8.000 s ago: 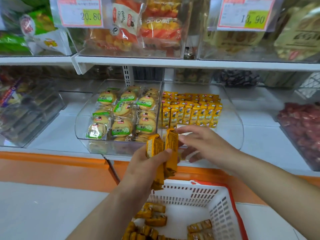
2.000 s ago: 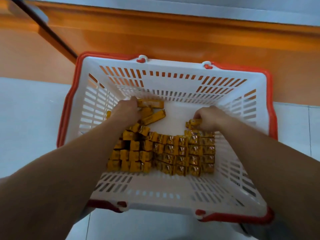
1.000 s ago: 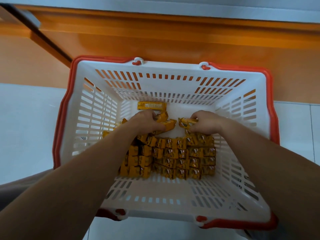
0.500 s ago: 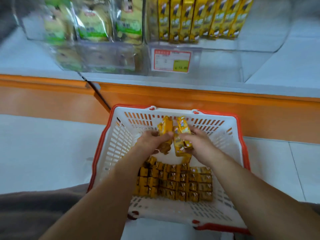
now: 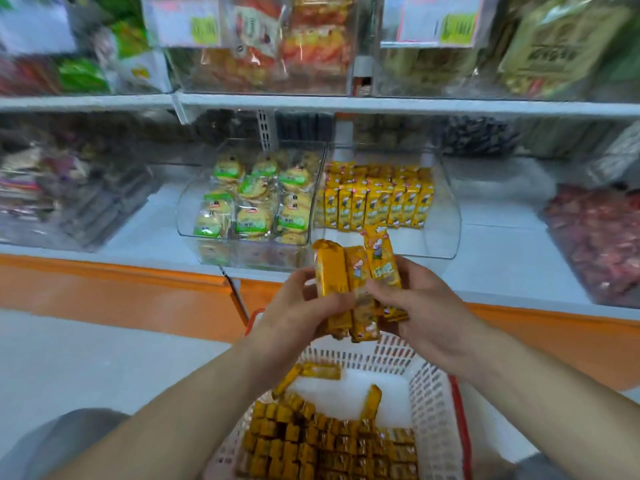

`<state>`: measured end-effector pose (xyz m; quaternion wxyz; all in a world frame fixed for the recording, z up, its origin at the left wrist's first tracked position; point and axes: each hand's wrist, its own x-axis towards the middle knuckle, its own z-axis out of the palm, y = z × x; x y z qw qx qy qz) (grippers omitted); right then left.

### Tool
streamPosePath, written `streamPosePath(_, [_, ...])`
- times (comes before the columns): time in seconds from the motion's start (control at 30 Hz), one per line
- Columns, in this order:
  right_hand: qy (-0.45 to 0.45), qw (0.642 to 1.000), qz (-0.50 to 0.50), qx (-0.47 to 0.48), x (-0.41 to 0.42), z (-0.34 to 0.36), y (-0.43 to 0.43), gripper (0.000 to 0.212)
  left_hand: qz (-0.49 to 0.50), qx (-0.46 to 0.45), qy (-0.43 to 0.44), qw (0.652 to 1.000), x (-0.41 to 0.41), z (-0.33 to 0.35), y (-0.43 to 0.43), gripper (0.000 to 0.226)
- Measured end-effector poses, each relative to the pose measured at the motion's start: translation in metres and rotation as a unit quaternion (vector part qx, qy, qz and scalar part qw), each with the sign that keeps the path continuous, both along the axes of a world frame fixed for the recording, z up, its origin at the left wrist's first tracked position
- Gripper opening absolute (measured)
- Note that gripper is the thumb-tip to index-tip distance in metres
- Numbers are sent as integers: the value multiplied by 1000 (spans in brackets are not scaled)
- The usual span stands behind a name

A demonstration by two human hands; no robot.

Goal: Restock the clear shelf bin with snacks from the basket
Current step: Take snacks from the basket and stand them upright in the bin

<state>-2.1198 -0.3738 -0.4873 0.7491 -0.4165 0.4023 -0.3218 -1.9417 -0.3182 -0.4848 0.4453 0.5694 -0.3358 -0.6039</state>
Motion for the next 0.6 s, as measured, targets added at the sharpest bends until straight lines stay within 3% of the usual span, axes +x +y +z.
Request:
streamPosePath(0.13, [-19, 999, -29, -2, 9, 3, 9, 33, 38, -30, 8, 999, -21, 0, 1, 43])
streamPosePath(0.2, [-16, 996, -70, -57, 9, 51, -29, 28, 45, -80, 39, 995, -22, 42, -41, 30])
streamPosePath(0.33, [-15, 996, -58, -69, 10, 58, -37, 39, 51, -95, 31, 994, -20, 46, -54, 42])
streamPosePath(0.53, [-43, 997, -57, -17, 9, 57, -39, 28, 54, -76, 24, 995, -16, 45, -56, 50])
streamPosePath(0.6, [-11, 997, -80, -21, 9, 55, -43, 27, 54, -77, 16, 995, -13, 44, -60, 49])
